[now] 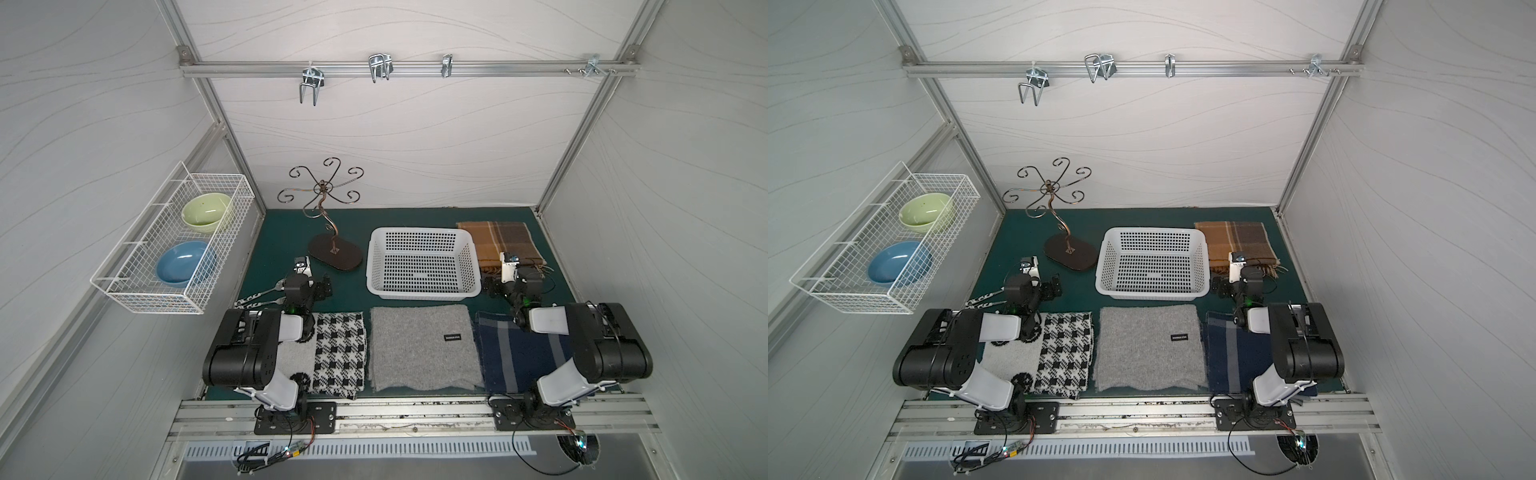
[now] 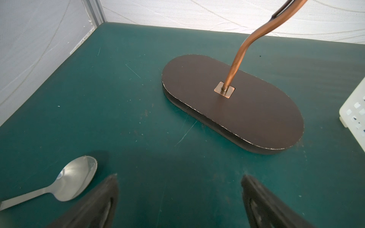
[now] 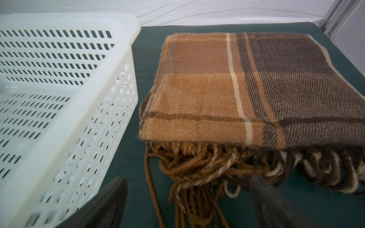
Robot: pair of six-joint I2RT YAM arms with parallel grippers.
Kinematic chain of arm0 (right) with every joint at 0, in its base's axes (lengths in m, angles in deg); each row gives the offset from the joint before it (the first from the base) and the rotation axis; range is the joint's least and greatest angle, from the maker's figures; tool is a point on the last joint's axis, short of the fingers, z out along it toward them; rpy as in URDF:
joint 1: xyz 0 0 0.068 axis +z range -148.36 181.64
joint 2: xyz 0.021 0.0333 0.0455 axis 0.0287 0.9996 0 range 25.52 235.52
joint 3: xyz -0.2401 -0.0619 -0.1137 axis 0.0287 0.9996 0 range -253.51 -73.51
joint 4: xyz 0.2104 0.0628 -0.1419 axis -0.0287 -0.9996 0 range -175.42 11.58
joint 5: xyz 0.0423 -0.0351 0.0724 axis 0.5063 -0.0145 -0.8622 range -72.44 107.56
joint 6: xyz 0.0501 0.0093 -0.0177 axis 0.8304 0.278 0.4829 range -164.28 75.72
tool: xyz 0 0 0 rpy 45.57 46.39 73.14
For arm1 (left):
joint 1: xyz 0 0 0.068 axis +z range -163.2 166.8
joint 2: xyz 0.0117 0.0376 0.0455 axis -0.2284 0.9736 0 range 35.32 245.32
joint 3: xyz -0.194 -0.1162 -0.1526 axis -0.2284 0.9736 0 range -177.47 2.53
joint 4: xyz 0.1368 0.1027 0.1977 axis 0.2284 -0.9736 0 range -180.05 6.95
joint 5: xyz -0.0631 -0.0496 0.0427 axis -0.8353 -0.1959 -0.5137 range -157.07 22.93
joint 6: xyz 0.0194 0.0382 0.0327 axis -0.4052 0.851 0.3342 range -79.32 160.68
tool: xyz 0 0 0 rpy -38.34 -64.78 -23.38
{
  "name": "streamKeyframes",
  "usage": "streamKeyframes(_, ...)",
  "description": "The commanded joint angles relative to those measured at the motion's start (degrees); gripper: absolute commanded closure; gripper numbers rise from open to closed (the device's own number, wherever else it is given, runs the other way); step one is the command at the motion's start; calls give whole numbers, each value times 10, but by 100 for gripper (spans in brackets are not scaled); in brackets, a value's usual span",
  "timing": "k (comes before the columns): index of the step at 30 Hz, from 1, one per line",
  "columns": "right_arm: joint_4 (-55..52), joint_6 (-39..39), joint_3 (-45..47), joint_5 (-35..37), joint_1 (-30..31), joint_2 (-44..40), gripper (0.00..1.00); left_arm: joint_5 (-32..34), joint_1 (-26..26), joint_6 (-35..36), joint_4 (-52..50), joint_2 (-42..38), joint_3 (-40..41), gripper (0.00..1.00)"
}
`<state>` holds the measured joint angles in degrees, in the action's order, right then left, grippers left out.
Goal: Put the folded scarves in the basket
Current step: Pick up the scarf at the center of the board.
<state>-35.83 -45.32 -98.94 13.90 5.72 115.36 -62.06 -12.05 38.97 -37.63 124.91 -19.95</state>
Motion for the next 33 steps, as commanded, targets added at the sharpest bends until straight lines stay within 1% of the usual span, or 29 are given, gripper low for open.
streamKeyframes(1, 10, 2, -9, -5, -3, 2, 1, -17, 5, 2, 17, -7, -19, 1)
streamKeyframes(4, 13, 7, -7, -6, -7, -1, 1, -16, 4, 3, 18, -7, -18, 1)
streamKeyframes(6, 1, 22, -8, 2, -17, -19, 1, -14, 5, 2, 22, -9, -17, 1)
streamKeyframes(7, -31, 28, -14, 2, -20, -40, 1, -8, 4, -1, 25, -15, -15, 1)
streamKeyframes(8, -92, 31, -32, -1, -21, -69, 1, -1, 4, -2, 16, -33, -14, 1)
streamKeyframes(9, -148, 36, -53, -4, -21, -96, 1, 5, 0, 2, -16, -67, -15, 1)
streamKeyframes(10, -182, 45, -66, -7, -20, -117, 1, 31, -15, 9, -50, -100, -19, 1)
streamKeyframes(11, -213, 60, -75, -19, -20, -145, 1, 71, -39, 17, -95, -135, -28, 1)
streamKeyframes(12, -244, 72, -86, -38, -19, -169, 1, 88, -62, 18, -129, -164, -38, 1)
streamKeyframes(13, -271, 80, -96, -45, -14, -187, 1, 89, -79, 13, -151, -185, -43, 1)
streamKeyframes(14, -327, 92, -114, -48, -7, -210, 1, 90, -100, 6, -182, -204, -53, 2)
streamKeyframes(16, -418, 115, -139, -48, 7, -248, 1, 117, -140, -30, -293, -242, -88, 2)
streamKeyframes(17, -465, 139, -147, -48, 13, -273, 1, 111, -152, -62, -355, -263, -108, 3)
streamKeyframes(18, -501, 157, -149, -52, 21, -299, 1, 97, -159, -111, -414, -282, -127, 5)
streamKeyframes(20, -564, 198, -145, -43, 40, -349, 1, 50, -166, -171, -497, -323, -150, 9)
streamKeyframes(24, -660, 269, -117, -49, 79, -448, 1, -43, -186, -274, -615, -407, -151, 13)
streamKeyframes(26, -687, 290, -99, -38, 104, -500, 1, -71, -205, -311, -645, -453, -130, 15)
streamKeyframes(29, -715, 324, -66, -24, 140, -575, 3, -73, -255, -352, -656, -507, -85, 17)
streamKeyframes(31, -743, 343, -53, -9, 162, -595, 4, -57, -285, -365, -679, -516, -71, 17)
streamKeyframes(33, -745, 360, -30, -24, 184, -601, 6, -61, -314, -391, -670, -521, -48, 17)
